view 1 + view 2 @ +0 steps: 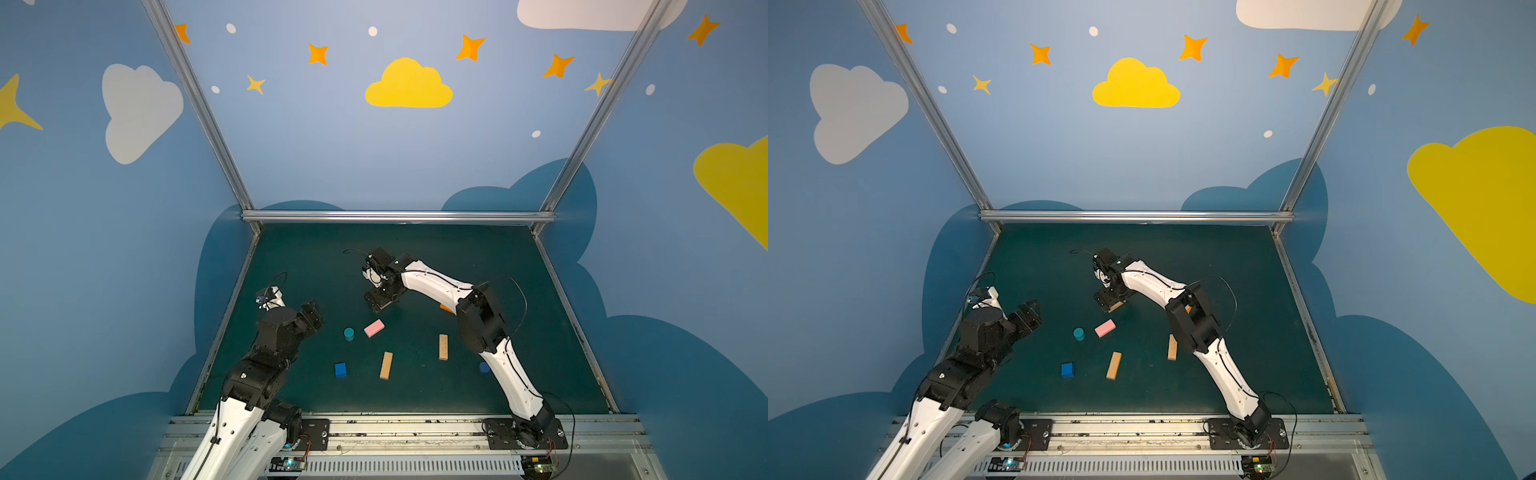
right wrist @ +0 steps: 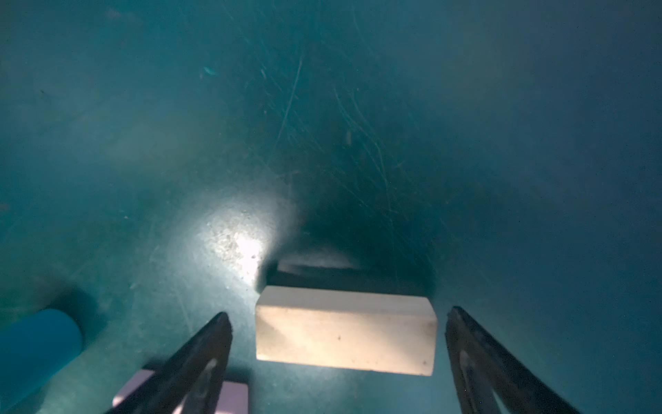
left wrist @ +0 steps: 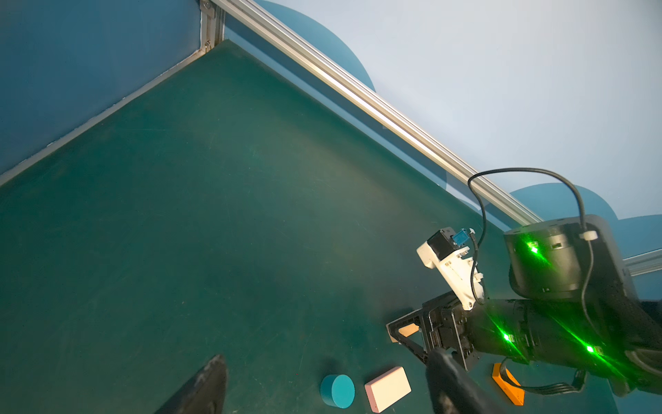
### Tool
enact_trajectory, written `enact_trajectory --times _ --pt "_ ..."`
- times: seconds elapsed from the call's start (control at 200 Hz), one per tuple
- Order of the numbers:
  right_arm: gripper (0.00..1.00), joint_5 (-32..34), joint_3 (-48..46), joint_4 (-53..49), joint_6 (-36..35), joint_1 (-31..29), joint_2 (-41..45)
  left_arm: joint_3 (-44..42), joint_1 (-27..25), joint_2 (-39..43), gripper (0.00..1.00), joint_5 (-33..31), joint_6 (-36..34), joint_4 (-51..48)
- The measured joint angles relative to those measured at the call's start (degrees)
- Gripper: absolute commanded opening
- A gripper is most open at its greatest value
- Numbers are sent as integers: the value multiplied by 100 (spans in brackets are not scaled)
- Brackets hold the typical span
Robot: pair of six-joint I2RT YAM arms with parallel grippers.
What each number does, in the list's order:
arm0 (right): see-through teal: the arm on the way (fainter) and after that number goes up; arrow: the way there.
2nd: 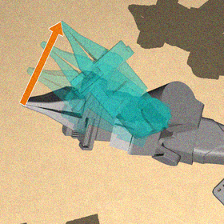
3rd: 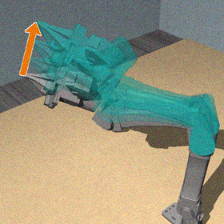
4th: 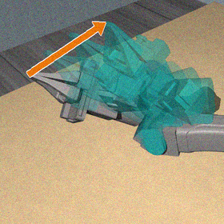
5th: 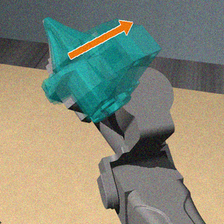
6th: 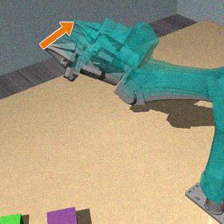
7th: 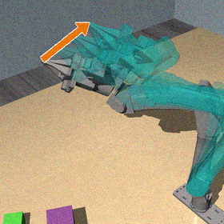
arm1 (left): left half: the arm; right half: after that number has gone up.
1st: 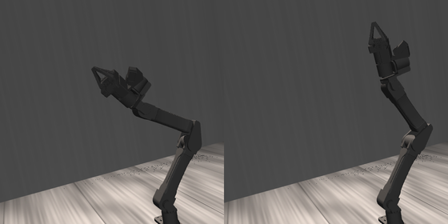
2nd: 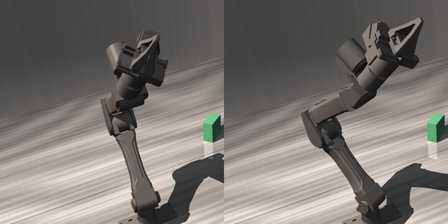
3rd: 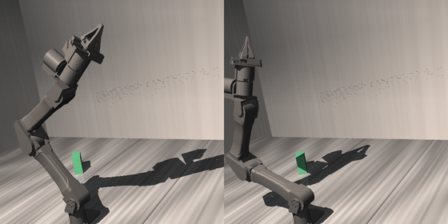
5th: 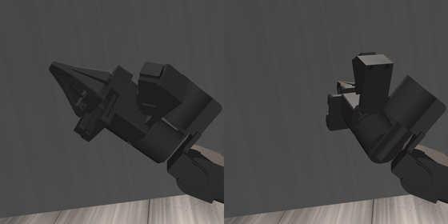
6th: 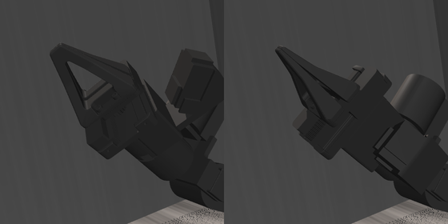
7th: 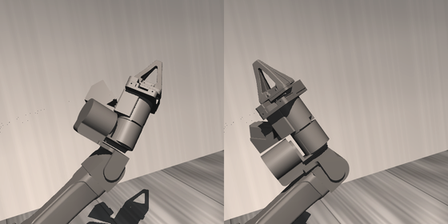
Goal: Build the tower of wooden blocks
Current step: 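Lower the right gripper and close it on the light wooden block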
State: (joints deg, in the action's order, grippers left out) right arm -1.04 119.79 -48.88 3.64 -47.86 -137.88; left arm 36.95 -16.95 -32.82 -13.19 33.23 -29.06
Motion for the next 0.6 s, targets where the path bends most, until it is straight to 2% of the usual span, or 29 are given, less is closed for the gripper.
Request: enact_trajectory --times 0.411,0.601 --pt "90 212 -120 -74 44 -31 0 0 0 7 86 -2 0 -39" --pt "82 243 -166 -98 98 -33 -4 0 0 42 86 -2 2 -42"
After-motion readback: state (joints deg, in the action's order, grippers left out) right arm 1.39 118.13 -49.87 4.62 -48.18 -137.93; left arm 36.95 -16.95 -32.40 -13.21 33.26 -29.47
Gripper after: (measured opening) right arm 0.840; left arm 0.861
